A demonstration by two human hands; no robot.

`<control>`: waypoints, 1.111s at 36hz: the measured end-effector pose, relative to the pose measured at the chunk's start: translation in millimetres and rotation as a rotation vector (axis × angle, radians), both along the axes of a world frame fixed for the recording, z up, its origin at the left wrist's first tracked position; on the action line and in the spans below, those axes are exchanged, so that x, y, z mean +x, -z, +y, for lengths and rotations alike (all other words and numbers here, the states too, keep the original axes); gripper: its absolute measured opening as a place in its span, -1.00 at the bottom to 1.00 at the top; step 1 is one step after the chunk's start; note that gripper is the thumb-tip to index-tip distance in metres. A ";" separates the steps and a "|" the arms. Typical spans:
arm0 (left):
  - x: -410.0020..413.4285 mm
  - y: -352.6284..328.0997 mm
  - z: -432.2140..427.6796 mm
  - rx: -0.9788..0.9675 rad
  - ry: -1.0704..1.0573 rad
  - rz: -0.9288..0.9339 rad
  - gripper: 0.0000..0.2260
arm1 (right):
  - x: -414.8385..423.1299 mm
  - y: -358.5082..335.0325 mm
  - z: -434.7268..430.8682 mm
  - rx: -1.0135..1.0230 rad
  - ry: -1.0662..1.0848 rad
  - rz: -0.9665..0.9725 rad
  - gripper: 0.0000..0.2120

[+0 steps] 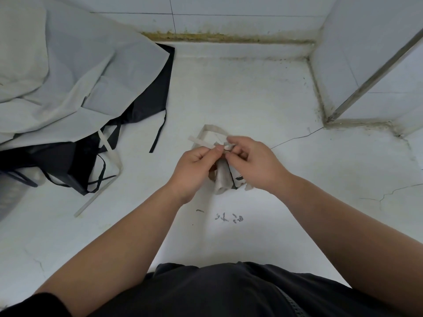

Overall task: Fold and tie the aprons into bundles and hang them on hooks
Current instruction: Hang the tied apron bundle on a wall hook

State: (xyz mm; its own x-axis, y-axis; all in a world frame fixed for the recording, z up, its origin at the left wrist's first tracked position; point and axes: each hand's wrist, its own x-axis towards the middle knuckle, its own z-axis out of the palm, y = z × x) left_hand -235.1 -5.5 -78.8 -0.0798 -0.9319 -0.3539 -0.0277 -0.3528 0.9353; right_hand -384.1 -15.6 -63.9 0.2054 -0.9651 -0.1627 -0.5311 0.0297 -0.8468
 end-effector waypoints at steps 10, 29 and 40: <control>-3.5 -1.5 -8.5 -0.071 0.018 -0.203 -0.65 | -7.9 -18.8 -11.4 -0.178 -0.031 0.323 -0.74; -3.4 1.9 -5.5 -0.056 0.085 -0.008 -0.78 | -8.0 -17.9 -14.2 -0.160 -0.083 0.456 -0.80; -5.3 -3.1 0.5 0.000 0.009 0.180 -0.87 | -5.4 -10.2 -13.6 0.015 -0.069 0.094 -0.70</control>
